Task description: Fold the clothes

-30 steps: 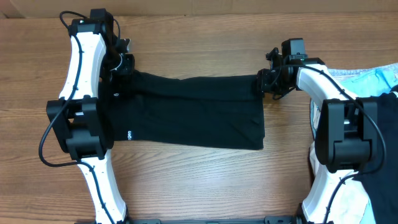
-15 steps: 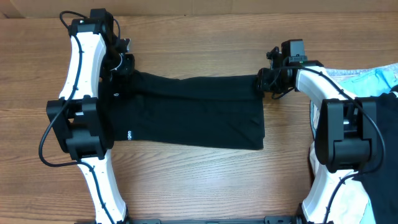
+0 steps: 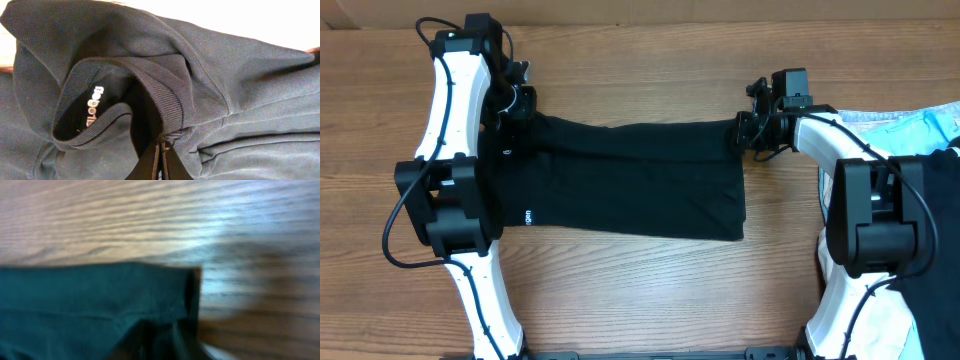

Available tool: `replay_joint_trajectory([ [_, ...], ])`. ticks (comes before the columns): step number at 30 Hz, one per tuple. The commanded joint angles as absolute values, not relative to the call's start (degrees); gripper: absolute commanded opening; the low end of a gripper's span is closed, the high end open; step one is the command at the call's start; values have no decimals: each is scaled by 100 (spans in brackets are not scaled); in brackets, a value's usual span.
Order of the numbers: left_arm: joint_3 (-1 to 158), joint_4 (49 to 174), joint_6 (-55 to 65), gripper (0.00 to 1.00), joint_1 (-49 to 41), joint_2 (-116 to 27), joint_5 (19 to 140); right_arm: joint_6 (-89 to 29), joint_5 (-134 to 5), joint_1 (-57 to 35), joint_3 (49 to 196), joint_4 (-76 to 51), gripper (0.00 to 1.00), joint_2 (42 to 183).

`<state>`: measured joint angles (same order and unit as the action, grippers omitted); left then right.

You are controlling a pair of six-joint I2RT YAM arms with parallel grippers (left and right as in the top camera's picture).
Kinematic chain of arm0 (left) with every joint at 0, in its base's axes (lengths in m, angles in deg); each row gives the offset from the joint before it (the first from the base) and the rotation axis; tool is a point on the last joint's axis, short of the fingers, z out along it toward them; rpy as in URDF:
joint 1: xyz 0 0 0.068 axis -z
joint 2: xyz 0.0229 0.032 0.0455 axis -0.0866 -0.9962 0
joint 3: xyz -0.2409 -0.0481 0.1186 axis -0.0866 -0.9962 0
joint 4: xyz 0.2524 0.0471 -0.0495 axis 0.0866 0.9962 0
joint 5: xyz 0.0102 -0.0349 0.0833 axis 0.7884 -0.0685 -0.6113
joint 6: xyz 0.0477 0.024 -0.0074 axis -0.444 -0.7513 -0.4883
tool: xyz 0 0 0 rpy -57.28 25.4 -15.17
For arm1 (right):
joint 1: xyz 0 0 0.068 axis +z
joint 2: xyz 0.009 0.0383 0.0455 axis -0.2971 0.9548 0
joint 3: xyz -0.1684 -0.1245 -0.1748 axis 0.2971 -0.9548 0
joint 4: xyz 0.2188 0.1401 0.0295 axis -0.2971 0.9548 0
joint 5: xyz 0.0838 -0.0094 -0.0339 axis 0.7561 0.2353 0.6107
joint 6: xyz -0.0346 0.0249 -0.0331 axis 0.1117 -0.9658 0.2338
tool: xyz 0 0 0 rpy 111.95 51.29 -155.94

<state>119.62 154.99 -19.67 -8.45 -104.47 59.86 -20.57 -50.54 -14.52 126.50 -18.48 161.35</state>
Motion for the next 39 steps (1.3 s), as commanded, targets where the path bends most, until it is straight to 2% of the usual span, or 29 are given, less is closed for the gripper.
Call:
replay_joint_trajectory([
  [1, 12045, 15488, -1930, 5, -843, -10478, 6074, -2092, -4958, -1439, 12615, -1911, 9, 16117],
  [7, 12045, 15466, -1932, 5, -843, -10478, 6074, -2092, -4958, -1552, 12860, -1625, 8, 16115],
  [9, 12045, 15466, -1932, 5, -843, -10478, 6074, -2090, -4958, -1561, 12912, -1605, 20, 16115],
  [10, 12045, 15464, -1932, 5, -843, -10475, 6074, -2092, -4956, -1561, 12927, -1608, 30, 16115],
  [14, 12045, 15429, -1932, 5, -841, -10478, 6074, -2092, -4895, -1559, 12927, -1634, 37, 16117],
  [21, 12045, 15405, -1930, 5, -832, -10475, 6076, -2092, -4993, -1393, 12916, -1855, 37, 16120],
  [25, 12045, 15407, -1930, 5, -832, -10475, 6076, -2094, -5087, -1327, 12916, -1887, 23, 16120],
  [28, 12045, 15407, -1930, 5, -832, -10478, 6076, -2094, -4989, -1327, 12916, -1839, 18, 16120],
  [31, 12045, 15403, -1930, 5, -832, -10478, 6076, -2094, -5035, -1327, 12916, -1826, 19, 16120],
  [34, 12045, 15401, -1932, 5, -832, -10478, 6074, -2236, -5432, -1347, 12916, -1702, 26, 16120],
  [39, 12045, 15385, -1930, 5, -832, -10478, 6074, -2195, -5301, -1327, 12912, -1149, 26, 16120],
])
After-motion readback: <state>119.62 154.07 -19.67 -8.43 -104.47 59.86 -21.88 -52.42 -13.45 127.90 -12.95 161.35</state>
